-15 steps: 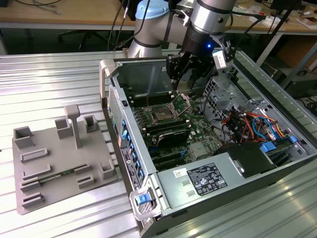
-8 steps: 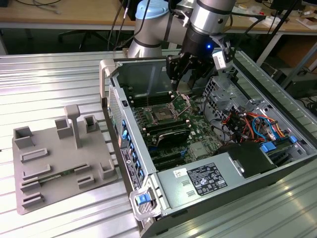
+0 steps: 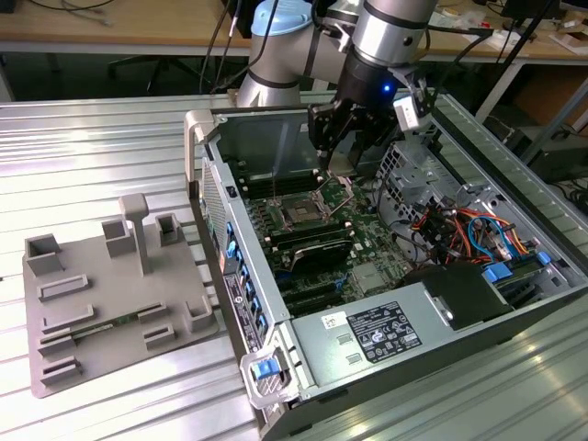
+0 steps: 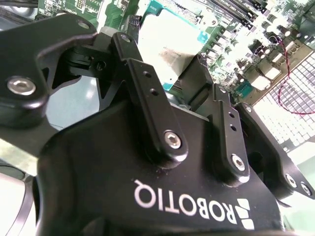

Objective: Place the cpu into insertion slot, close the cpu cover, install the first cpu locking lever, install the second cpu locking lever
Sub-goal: 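Place the cpu into insertion slot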

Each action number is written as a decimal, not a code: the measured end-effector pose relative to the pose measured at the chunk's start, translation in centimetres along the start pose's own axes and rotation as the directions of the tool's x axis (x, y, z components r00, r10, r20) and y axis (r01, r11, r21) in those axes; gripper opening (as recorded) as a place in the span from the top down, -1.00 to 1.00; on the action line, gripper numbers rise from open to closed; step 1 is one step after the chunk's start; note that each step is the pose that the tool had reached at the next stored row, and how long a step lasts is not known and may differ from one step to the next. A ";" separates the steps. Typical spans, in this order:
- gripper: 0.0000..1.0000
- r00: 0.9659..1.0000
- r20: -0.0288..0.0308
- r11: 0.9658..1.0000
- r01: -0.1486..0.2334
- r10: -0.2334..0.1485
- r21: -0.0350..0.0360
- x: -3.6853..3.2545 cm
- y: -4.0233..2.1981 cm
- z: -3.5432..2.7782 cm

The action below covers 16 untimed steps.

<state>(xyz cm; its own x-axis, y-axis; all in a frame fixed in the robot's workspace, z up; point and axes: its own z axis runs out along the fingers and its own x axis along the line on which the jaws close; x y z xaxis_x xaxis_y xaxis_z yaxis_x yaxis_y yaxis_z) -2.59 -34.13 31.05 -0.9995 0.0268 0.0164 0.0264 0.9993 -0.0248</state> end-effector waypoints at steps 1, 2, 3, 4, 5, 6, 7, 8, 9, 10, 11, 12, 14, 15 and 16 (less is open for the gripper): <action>-0.09 1.000 0.000 1.000 0.000 0.000 0.001 0.00 0.00 0.03; -0.09 1.000 0.000 1.000 0.000 0.000 0.002 0.00 0.00 0.06; -0.09 1.000 0.000 1.000 0.000 0.000 0.002 0.00 0.00 0.08; -0.09 1.000 0.000 1.000 0.000 0.000 0.003 0.00 0.00 0.10; -0.09 1.000 0.000 1.000 0.000 0.000 0.003 0.00 0.00 0.12; -0.09 1.000 0.000 1.000 0.000 0.000 0.004 0.00 0.00 0.14; -0.09 1.000 0.000 1.000 0.000 0.000 0.004 0.00 0.00 0.17; -0.09 1.000 0.000 1.000 0.000 0.000 0.005 0.00 0.01 0.19; -0.09 1.000 0.000 1.000 0.000 0.000 0.005 0.00 0.01 0.21; -0.09 1.000 0.000 1.000 0.000 0.000 0.006 0.00 0.01 0.23; -0.09 1.000 0.000 1.000 0.000 0.000 0.006 -0.01 0.01 0.25; -0.09 1.000 0.000 1.000 0.000 0.000 0.007 0.00 0.01 0.27; -0.09 1.000 0.000 1.000 0.000 0.000 0.007 -0.01 0.01 0.30; -0.09 1.000 0.000 1.000 0.000 0.000 0.007 0.00 0.01 0.31; -0.09 1.000 0.000 1.000 0.000 0.000 0.008 -0.01 0.01 0.35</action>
<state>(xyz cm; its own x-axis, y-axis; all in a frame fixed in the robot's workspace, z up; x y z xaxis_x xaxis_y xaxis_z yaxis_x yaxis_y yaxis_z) -2.59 -34.13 30.71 -0.9995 0.0269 0.0162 0.0264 0.9991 -0.0329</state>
